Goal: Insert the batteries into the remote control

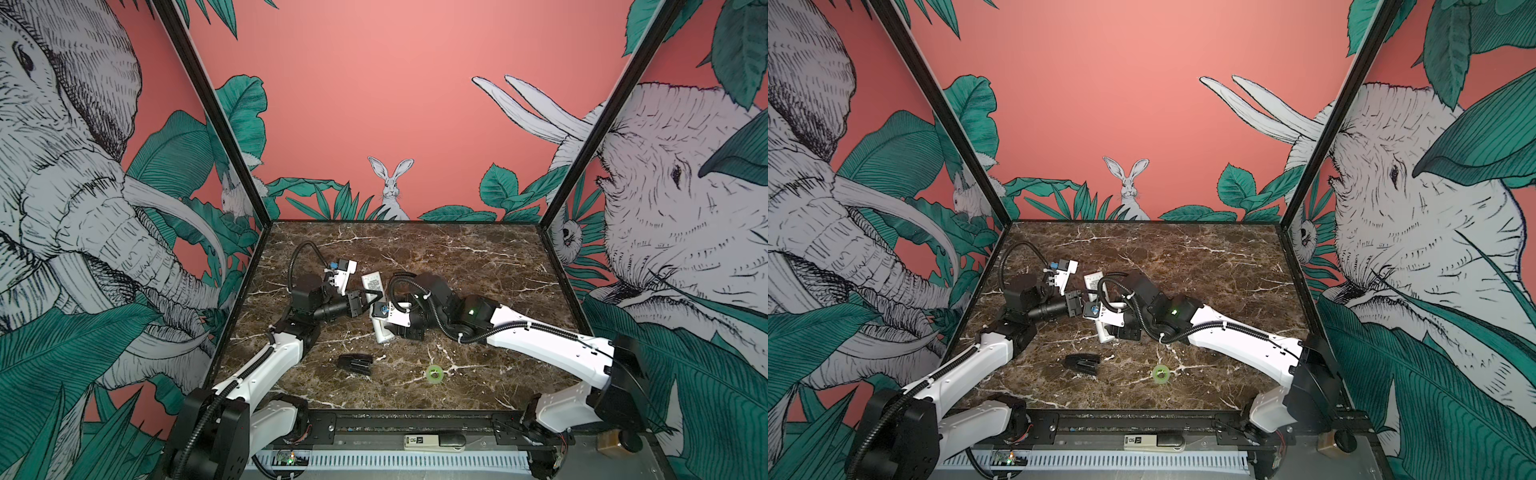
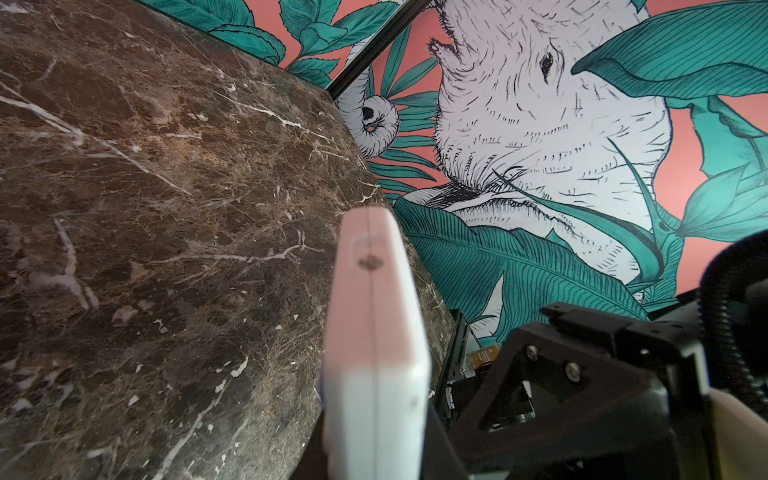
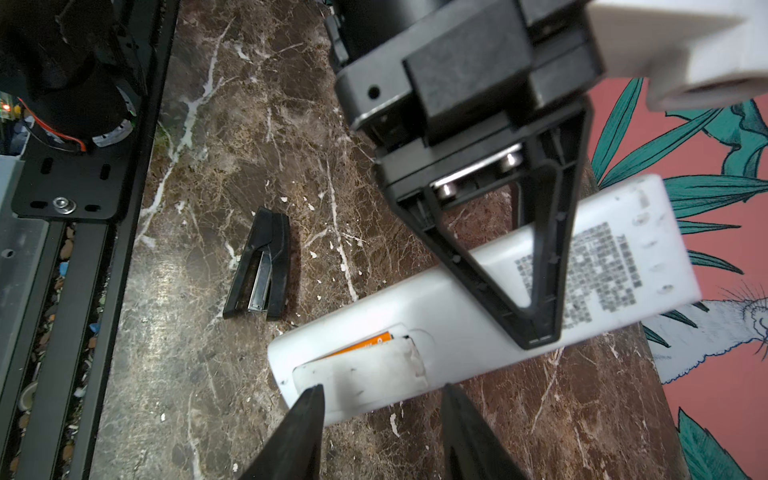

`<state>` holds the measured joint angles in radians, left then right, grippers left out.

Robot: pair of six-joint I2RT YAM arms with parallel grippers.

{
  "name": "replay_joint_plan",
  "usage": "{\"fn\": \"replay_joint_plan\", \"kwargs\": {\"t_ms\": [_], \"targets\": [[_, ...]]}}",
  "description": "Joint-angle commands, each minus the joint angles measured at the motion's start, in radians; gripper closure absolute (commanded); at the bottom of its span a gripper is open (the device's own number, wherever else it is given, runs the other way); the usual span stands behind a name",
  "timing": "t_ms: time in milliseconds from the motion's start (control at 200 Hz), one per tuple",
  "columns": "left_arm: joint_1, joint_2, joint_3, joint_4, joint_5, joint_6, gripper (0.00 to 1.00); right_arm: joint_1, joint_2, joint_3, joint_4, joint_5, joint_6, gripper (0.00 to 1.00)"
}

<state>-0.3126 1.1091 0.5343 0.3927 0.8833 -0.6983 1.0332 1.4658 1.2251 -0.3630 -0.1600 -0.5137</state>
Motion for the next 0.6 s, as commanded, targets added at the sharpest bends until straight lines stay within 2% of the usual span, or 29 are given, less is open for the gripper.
{"fn": "replay_joint_plan", "kwargs": {"t_ms": [0, 595], "targets": [[-0.003, -0.010, 0.004, 0.046, 0.026, -0.009, 1.00, 0.016, 0.014, 0.031, 0.033, 0.029, -0.023, 0.54], [-0.004, -0.013, 0.003, 0.048, 0.023, -0.011, 1.00, 0.041, 0.041, 0.040, 0.030, 0.085, -0.047, 0.59]]}}
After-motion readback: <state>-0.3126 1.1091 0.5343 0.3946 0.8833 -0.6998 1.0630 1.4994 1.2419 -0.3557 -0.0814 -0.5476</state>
